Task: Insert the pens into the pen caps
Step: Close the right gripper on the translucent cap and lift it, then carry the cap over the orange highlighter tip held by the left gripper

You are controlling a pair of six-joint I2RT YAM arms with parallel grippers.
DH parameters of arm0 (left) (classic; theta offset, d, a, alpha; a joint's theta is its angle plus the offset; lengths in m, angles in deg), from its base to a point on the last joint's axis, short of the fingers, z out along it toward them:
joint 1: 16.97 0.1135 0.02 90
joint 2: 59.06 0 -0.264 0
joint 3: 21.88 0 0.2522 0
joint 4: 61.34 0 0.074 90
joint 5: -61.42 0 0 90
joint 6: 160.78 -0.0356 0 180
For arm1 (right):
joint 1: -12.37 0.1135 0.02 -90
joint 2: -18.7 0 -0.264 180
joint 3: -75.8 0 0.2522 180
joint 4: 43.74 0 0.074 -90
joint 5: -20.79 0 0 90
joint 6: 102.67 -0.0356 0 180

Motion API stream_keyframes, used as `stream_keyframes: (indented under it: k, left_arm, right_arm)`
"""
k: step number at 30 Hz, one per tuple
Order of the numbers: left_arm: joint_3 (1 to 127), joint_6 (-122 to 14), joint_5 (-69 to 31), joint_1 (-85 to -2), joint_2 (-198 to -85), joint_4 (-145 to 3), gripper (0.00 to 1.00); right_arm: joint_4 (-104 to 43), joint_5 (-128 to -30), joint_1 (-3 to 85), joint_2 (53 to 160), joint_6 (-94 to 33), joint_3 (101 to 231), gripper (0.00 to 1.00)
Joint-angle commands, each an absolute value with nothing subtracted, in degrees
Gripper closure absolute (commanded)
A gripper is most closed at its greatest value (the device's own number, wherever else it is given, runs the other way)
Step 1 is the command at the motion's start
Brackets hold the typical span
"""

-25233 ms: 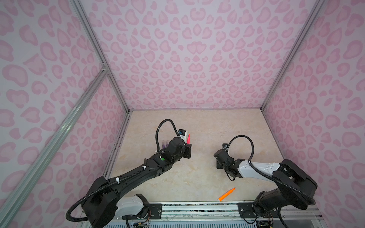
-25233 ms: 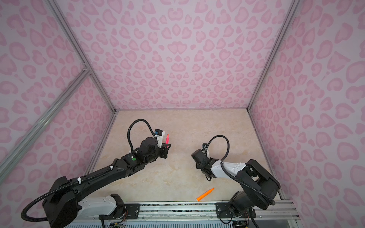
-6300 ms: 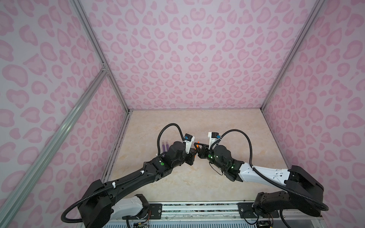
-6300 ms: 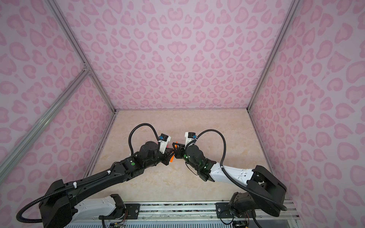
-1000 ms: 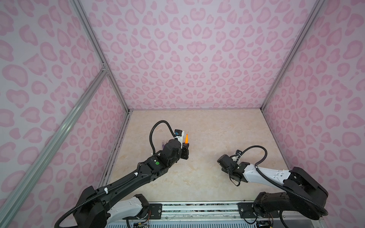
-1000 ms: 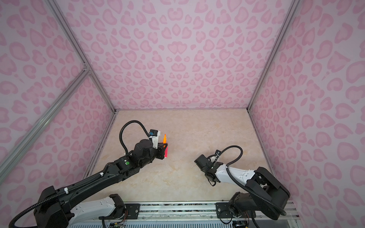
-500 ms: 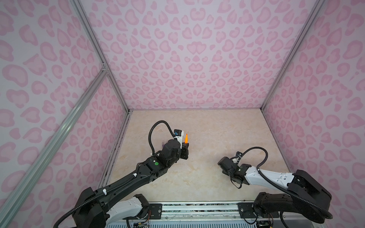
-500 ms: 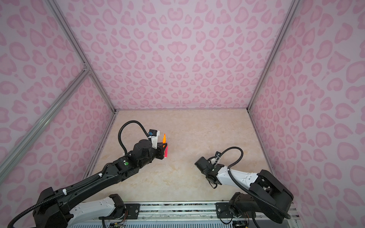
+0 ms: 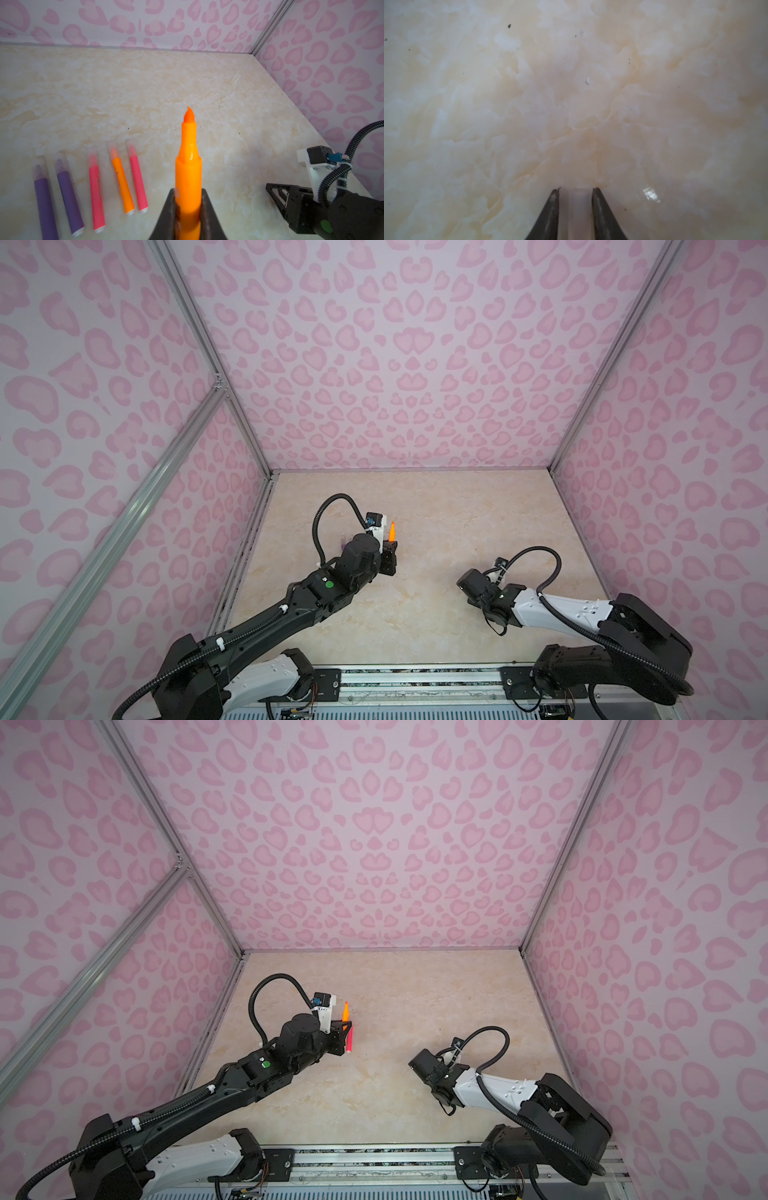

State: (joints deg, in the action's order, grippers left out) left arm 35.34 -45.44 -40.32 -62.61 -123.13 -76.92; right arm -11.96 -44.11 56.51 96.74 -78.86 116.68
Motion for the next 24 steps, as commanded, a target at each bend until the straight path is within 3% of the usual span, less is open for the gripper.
stream_keyframes:
  k: [1, 14, 19, 24]
  left_arm:
    - [35.12, -45.69, -39.81, -62.59, -122.69, -76.31, 0.97]
    - [34.62, -45.64, -39.74, -62.63, -122.08, -76.00, 0.97]
    - [33.88, -45.91, -39.34, -62.63, -121.16, -75.12, 0.97]
    - [32.48, -46.35, -38.99, -62.62, -120.26, -73.37, 0.97]
  right_arm:
    - [-6.96, -53.74, 56.48, 98.22, -78.88, 115.53, 0.75]
    - [-7.25, -53.46, 56.49, 93.41, -78.45, 119.08, 0.87]
    - [-15.77, -54.76, 56.43, 92.37, -78.32, 122.75, 0.90]
    - [-19.68, -49.08, 55.77, 94.64, -75.74, 130.48, 0.97]
